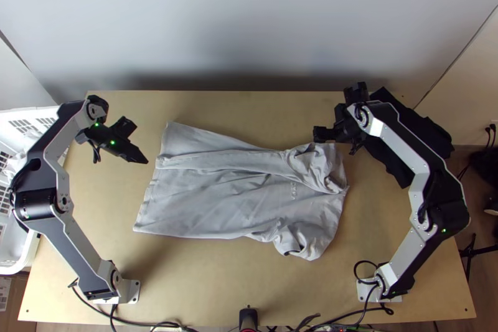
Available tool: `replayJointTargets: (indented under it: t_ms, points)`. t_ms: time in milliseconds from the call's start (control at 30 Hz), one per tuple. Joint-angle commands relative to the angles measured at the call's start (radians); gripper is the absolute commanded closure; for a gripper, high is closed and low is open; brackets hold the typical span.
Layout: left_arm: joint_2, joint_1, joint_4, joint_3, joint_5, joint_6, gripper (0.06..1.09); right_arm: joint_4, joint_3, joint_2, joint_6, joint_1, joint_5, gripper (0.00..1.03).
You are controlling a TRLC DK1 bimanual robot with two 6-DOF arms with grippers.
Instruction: Fold the t-shirt
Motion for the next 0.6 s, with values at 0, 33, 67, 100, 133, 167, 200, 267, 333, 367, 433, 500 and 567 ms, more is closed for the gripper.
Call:
replayJointTargets:
  t_ms: [0, 33, 67, 100, 133, 167, 200, 267, 333, 367, 433, 500, 567]
  points:
    - [-0.014, 0.012, -0.009, 0.005, 0.001, 0.004, 1.04, -0.034, -0.014, 0.007, 0.024, -0.004, 0.0, 0.41]
    - [-0.014, 0.013, -0.009, 0.005, 0.001, 0.004, 1.04, -0.034, -0.019, 0.001, 0.025, -0.004, 0.0, 0.57]
    - [-0.014, 0.013, -0.009, 0.005, 0.001, 0.004, 1.04, -0.028, -0.023, -0.009, 0.024, -0.001, 0.0, 0.78]
    - [-0.014, 0.013, -0.009, 0.005, 0.001, 0.004, 1.04, -0.019, -0.028, -0.023, 0.018, 0.002, 0.0, 1.0]
    - [-0.014, 0.012, -0.009, 0.005, 0.001, 0.004, 1.04, -0.019, -0.036, -0.039, 0.021, 0.005, 0.0, 1.0]
    - [-0.014, 0.012, -0.009, 0.005, 0.001, 0.004, 1.04, -0.022, -0.04, -0.052, 0.022, 0.011, 0.0, 1.0]
    - [-0.014, 0.013, -0.009, 0.005, 0.001, 0.004, 1.04, -0.029, -0.04, -0.063, 0.024, 0.016, 0.0, 1.0]
    - [-0.014, 0.013, -0.009, 0.006, 0.001, 0.004, 1.04, -0.039, -0.046, -0.086, 0.025, 0.022, 0.0, 1.0]
    - [-0.013, 0.013, -0.009, 0.008, 0.001, 0.004, 1.04, -0.04, -0.054, -0.111, 0.03, 0.025, 0.0, 1.0]
    - [-0.013, 0.012, -0.009, 0.009, 0.002, 0.002, 1.04, -0.045, -0.057, -0.12, 0.032, 0.027, 0.0, 1.0]
    - [-0.013, 0.012, -0.009, 0.012, 0.002, 0.002, 1.04, -0.052, -0.063, -0.135, 0.033, 0.027, 0.0, 1.0]
    - [-0.013, 0.012, -0.009, 0.015, 0.002, 0.002, 1.04, -0.058, -0.075, -0.137, 0.033, 0.017, 0.0, 0.8]
    - [-0.013, 0.012, -0.009, 0.017, 0.002, 0.002, 1.04, -0.063, -0.092, -0.128, 0.033, 0.002, 0.0, 0.05]
